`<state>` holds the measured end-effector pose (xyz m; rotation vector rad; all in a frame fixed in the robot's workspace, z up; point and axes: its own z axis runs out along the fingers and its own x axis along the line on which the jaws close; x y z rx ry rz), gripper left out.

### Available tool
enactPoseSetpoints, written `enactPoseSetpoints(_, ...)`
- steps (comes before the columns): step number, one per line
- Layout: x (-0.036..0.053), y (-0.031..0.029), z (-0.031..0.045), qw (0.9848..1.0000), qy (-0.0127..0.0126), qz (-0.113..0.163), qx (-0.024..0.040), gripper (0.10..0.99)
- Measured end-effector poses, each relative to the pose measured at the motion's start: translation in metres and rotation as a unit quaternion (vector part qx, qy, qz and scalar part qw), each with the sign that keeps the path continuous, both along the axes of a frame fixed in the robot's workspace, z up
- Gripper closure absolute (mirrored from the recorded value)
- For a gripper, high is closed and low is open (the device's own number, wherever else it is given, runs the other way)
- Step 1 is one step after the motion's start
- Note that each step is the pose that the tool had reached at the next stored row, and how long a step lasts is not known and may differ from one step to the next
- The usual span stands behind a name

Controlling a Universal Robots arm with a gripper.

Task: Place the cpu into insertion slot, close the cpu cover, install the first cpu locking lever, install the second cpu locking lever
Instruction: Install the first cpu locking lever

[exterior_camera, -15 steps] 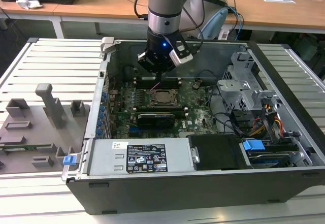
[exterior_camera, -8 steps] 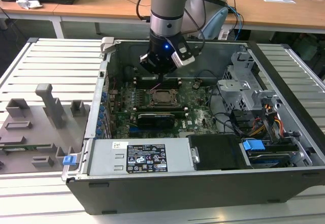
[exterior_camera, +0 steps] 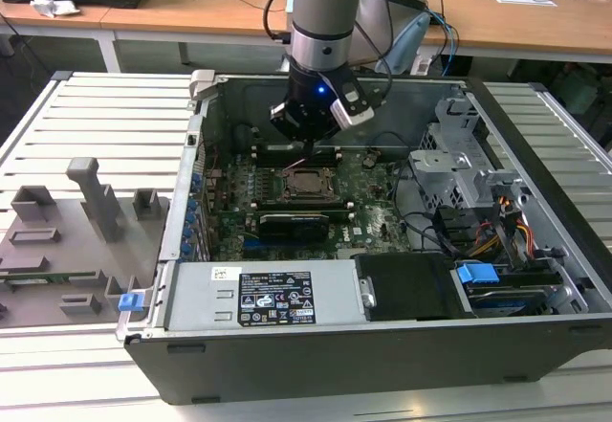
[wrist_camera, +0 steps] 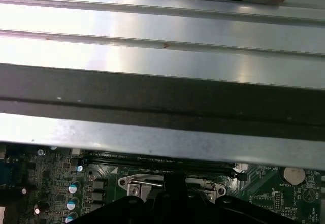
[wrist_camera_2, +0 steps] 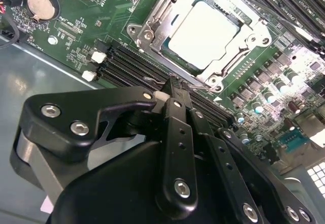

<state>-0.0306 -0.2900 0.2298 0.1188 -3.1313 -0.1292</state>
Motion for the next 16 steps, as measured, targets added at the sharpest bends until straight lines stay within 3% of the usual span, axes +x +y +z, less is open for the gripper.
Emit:
enactPoseSetpoints(12,0.0058,0.0,-0.0025,1.0,0.0,0.0,0.0,0.98)
enactPoseSetpoints(16,0.0102,0.0005,-0.0067,1.0,0.0,0.0,0.0,0.98)
